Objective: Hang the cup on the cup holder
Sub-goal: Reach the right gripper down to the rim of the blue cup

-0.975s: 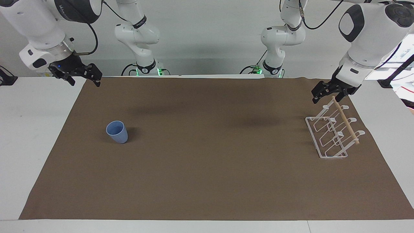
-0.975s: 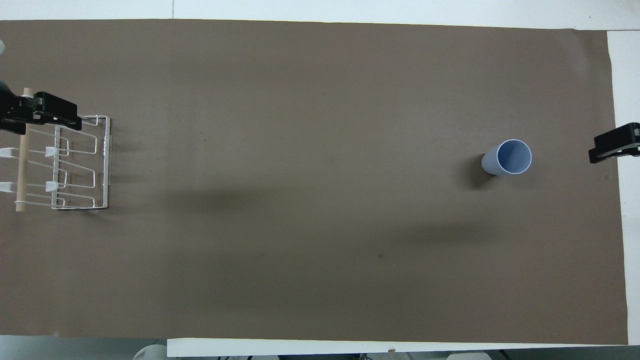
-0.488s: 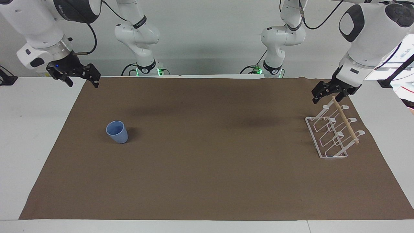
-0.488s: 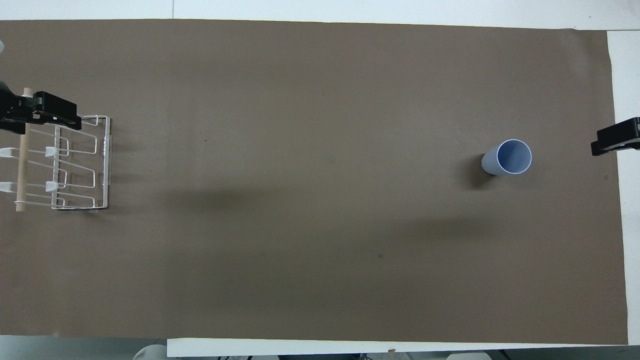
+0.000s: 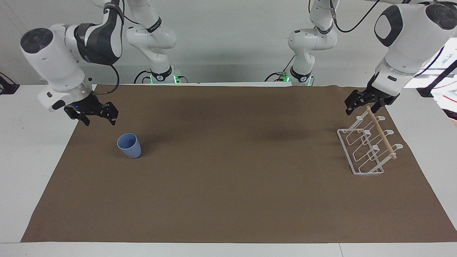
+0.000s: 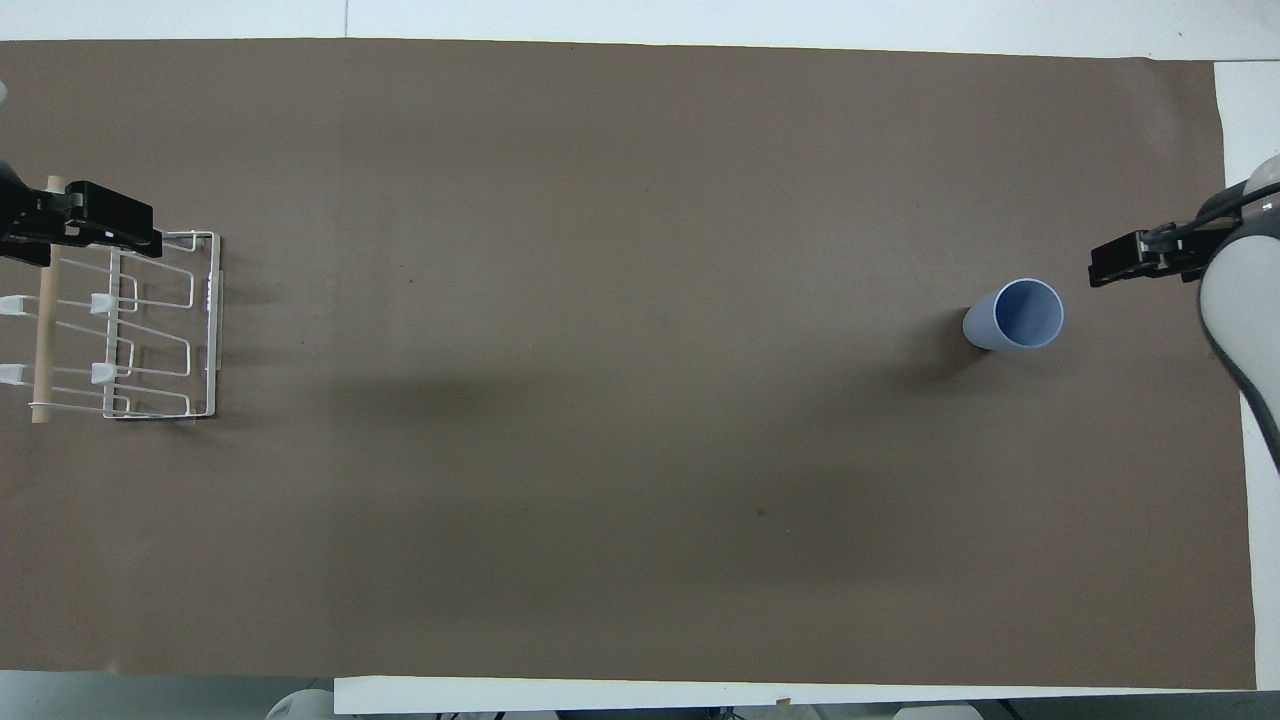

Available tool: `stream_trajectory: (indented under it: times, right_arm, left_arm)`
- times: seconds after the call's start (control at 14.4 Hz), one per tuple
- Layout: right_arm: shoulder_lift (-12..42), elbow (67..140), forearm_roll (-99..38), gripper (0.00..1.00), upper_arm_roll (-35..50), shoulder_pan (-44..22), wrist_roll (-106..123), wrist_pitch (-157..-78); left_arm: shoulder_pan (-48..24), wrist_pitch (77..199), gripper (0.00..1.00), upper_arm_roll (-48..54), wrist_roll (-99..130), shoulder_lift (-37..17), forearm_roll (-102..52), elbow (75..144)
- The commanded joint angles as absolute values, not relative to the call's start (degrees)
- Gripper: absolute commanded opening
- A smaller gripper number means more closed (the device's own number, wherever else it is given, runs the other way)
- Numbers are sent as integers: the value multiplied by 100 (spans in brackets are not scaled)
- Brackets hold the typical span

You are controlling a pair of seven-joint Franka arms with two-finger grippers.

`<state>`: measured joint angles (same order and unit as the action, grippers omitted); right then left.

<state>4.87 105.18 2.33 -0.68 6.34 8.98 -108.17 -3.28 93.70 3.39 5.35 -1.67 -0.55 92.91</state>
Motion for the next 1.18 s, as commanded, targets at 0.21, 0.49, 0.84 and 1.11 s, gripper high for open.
stream_trajectory:
  times: [0.21, 0.49, 0.84, 1.11]
  right_arm:
    - [958, 10793, -69, 89, -62, 686, 1600, -11364]
    - [888, 11275, -114, 88, -62, 685, 1617, -11872]
    - [888, 11566, -114, 85, -62, 782, 1960, -12278]
    - [888, 11716, -114, 77, -62, 852, 2056, -12314]
  left_arm:
    - [-413, 9475, 100, 290, 527, 44, 0, 9676]
    - [-413, 9466, 100, 290, 536, 105, 0, 9791]
    - [-448, 9483, 100, 290, 536, 114, 0, 9791]
    - [-413, 9554, 100, 290, 519, 114, 0, 9817]
